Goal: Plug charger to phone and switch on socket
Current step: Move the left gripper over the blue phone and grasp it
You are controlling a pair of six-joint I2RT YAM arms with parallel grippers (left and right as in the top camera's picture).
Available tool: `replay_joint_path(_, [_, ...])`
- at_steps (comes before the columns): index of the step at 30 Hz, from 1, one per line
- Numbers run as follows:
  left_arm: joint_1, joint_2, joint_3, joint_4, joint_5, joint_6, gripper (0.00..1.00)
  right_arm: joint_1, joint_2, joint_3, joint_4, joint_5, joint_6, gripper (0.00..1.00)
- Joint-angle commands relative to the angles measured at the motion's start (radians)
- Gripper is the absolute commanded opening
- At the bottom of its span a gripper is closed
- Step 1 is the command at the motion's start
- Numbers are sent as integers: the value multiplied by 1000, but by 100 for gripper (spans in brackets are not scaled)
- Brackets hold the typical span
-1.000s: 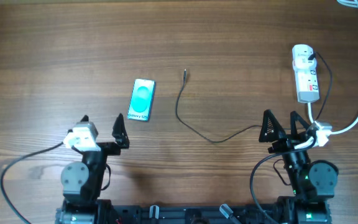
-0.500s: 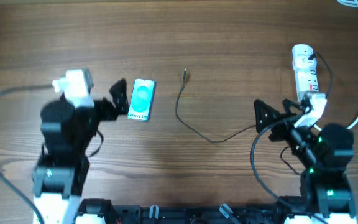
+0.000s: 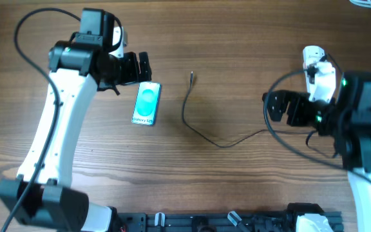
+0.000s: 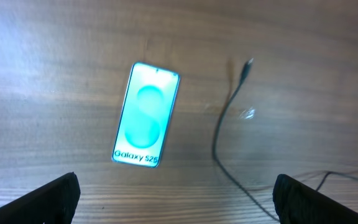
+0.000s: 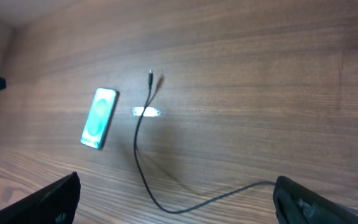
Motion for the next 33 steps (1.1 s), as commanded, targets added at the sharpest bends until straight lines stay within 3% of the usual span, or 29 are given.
replay_joint_path(1, [-3,74,25,2,-2,-5,100,2,84,35,21,-8,-55,100])
replay_joint_path(9, [-10,204,15,24,-54,-3,100,2,229,35,49,-27,-21,100])
replay_joint_path(14, [-22,323,15,45,-63,152,100,2,243,35,45,-18,-27,100])
replay_joint_path(20, [-46,445,15,74,-67,159,100,2,243,35,44,-14,-27,100])
replay_joint_path(33, [-61,465,-148,206,-105,171,100,2,245,35,43,-11,-26,100])
